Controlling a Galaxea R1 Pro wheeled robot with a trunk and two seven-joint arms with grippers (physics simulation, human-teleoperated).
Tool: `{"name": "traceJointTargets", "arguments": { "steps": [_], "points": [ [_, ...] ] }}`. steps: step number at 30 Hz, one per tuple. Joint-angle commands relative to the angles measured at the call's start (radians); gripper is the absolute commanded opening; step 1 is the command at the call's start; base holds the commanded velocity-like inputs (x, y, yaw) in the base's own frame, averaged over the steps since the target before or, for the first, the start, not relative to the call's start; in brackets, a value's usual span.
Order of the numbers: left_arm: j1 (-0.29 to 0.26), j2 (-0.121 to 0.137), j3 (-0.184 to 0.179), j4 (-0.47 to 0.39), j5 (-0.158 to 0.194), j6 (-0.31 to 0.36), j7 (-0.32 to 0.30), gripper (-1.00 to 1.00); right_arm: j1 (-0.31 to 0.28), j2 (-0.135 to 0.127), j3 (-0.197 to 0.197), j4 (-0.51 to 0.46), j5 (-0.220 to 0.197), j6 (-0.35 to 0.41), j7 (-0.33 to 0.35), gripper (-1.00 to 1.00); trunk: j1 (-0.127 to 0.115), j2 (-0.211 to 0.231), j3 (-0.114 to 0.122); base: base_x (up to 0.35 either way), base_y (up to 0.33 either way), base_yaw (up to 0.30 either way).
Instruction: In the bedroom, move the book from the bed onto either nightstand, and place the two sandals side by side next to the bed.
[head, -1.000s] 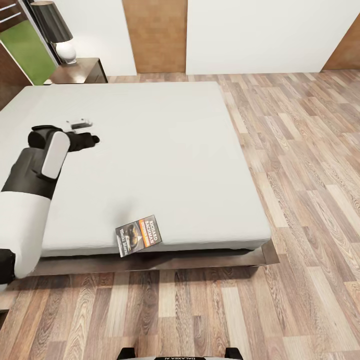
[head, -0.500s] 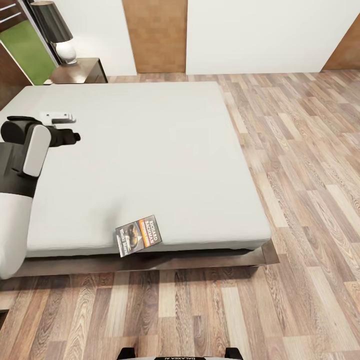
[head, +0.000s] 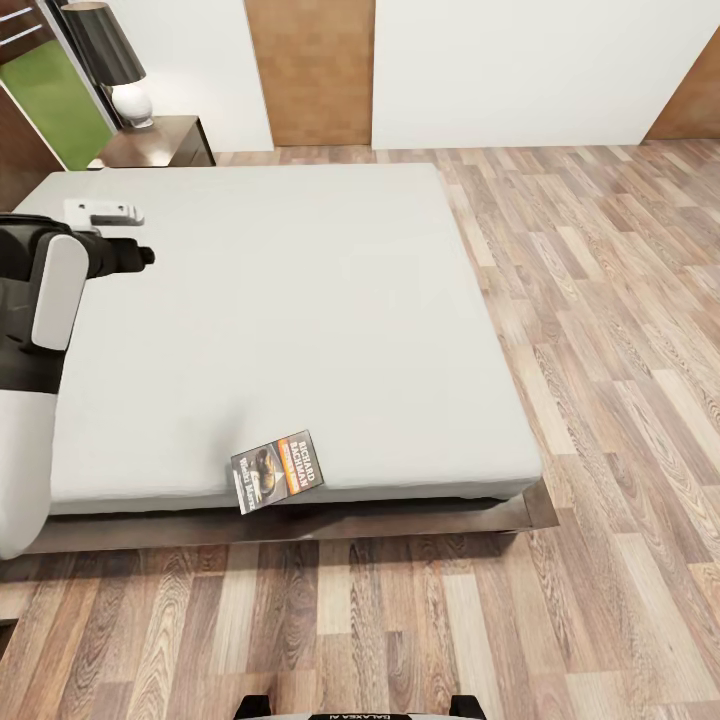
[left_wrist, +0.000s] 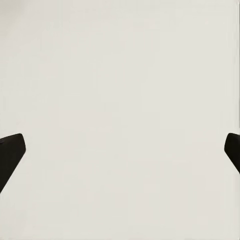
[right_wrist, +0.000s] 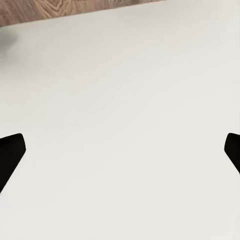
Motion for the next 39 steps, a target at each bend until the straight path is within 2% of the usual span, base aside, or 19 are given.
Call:
{"name": "traceJointTargets", "arguments": {
  "steps": [1,5,13,22,31,39],
  "points": [
    [0.0,0.002,-0.004,-0.007,0.01,0.002,0.011,1.0,0.0,0.001,-0.007,-0.004,0.011,0.005,0.0,1.0,0.0,0.0,0.0,0.0,0.0,0.0],
    [0.0,0.004,-0.005,-0.01,0.009,0.002,0.011,1.0,0.0,0.002,-0.007,-0.012,0.01,0.005,0.0,1.0,0.0,0.0,0.0,0.0,0.0,0.0],
    [0.01,0.024,-0.009,-0.011,0.009,0.002,0.011,1.0,-0.001,0.012,-0.008,-0.037,0.009,0.004,0.001,1.0,0.0,0.0,0.0,0.0,0.0,0.0],
    [0.014,0.028,-0.046,0.01,0.009,0.002,0.009,1.0,-0.005,0.035,-0.007,-0.086,0.009,0.003,0.006,1.0,0.0,0.0,0.0,0.0,0.0,0.0],
    [0.017,0.03,-0.059,0.017,0.009,0.002,0.009,1.0,-0.01,0.046,-0.007,-0.118,0.009,0.002,0.009,1.0,0.0,0.0,0.0,0.0,0.0,0.0],
    [0.064,0.03,-0.061,0.018,0.009,0.002,0.01,1.0,-0.012,0.048,-0.007,-0.124,0.009,0.0,0.009,1.0,0.0,0.0,0.0,0.0,0.0,0.0]
  ]
}}
